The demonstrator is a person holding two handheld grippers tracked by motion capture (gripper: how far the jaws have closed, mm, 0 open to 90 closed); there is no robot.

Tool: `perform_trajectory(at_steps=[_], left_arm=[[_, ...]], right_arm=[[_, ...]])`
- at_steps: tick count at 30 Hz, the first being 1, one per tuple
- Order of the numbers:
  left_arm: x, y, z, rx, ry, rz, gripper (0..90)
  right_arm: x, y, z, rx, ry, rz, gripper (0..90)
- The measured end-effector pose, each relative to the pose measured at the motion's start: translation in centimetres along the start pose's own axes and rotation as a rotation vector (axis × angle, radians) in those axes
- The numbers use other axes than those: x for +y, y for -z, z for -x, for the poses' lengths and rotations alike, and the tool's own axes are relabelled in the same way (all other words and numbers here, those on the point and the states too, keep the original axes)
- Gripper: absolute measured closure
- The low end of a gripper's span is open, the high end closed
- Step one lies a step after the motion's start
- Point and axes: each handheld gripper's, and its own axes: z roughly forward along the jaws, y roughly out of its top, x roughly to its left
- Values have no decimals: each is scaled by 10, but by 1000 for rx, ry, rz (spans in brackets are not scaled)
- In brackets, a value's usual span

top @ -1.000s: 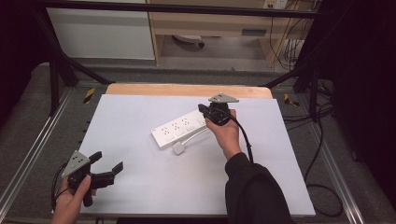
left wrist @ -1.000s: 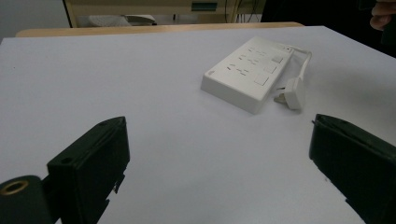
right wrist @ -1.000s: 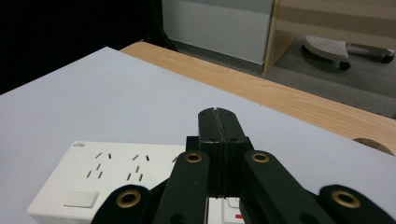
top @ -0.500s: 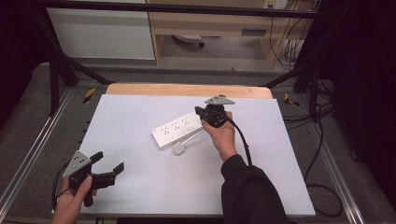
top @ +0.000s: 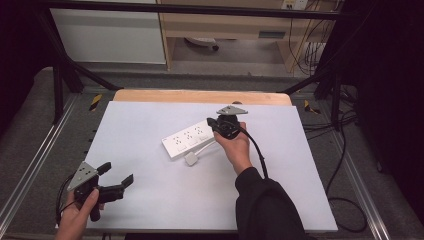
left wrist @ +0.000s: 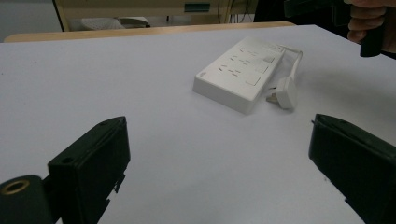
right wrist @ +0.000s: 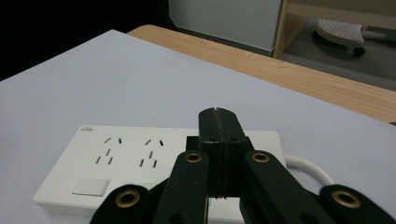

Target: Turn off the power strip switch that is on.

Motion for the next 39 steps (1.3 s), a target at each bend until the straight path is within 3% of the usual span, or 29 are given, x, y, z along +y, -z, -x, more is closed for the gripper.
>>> perform_trajectory(at_steps=[21, 25, 39], left_arm=[[0, 0, -1, 3, 2, -1, 52], [0, 1, -1, 7, 2, 1, 53], [0, 1, -1, 3, 1, 0, 53]], right_arm=[[-11, -14, -9, 23, 11, -48, 900], [-16, -17, -12, 28, 27, -65, 900], [-33, -29, -16, 17, 15, -100, 900]])
